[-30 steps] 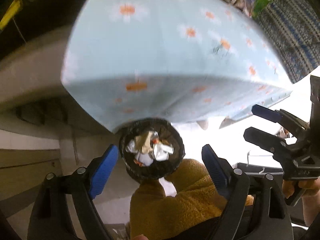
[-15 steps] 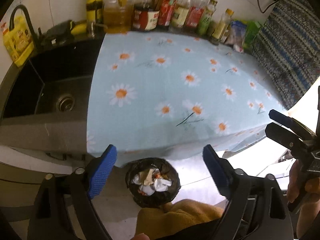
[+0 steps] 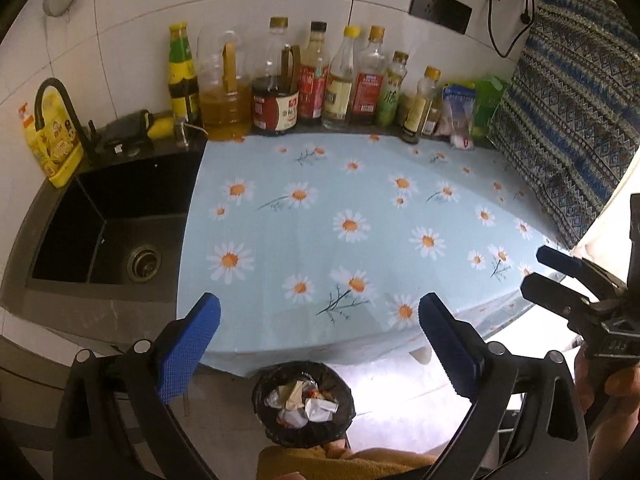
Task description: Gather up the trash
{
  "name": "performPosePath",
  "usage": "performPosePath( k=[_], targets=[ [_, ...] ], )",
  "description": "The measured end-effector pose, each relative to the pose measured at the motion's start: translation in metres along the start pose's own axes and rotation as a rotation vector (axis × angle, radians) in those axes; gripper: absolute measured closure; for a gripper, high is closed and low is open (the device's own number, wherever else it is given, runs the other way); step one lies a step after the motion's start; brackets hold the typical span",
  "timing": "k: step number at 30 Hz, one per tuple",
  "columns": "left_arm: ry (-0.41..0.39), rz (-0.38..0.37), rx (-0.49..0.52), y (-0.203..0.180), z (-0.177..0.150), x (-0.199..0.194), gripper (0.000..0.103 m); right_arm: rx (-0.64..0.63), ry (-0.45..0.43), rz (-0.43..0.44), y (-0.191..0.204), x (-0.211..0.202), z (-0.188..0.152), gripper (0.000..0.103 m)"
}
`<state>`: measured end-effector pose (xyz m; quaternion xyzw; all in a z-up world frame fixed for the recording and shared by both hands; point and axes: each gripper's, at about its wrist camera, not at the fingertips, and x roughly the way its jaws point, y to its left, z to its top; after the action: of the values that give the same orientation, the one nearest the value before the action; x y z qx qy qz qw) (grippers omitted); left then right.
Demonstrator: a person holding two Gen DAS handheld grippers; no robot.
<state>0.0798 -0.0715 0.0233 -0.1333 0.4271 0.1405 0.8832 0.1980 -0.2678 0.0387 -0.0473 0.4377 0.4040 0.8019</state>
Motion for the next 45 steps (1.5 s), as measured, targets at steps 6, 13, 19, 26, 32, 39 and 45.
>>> performPosePath(
  k=[6,13,19,26,32,39,45],
  targets=[
    [-0.022,-0.007,-0.006,-0.015,0.003,-0.007,0.007,-0.006,-0.022,0.011,-0.006,-0.022,0.000,0.005],
    [-0.035,0.016,-0.024,-0.025,0.000,-0.019,0.007,-0.033,-0.014,0.038,-0.006,-0.032,0.000,0.005],
    [-0.034,0.027,-0.031,-0.027,-0.003,-0.027,0.007,-0.023,-0.015,0.045,-0.009,-0.036,-0.001,0.005],
    [-0.038,0.020,-0.024,-0.028,-0.005,-0.030,0.007,-0.022,-0.004,0.045,-0.007,-0.035,-0.002,0.005],
    [-0.042,0.021,-0.016,-0.025,-0.006,-0.031,0.007,-0.036,0.004,0.048,0.000,-0.031,-0.002,0.005],
    [-0.040,0.024,-0.003,-0.024,-0.007,-0.030,0.007,-0.024,0.009,0.046,0.000,-0.026,0.000,0.005],
    [-0.039,0.026,-0.009,-0.024,-0.007,-0.028,0.007,-0.035,0.015,0.037,0.002,-0.024,0.001,0.005]
  ],
)
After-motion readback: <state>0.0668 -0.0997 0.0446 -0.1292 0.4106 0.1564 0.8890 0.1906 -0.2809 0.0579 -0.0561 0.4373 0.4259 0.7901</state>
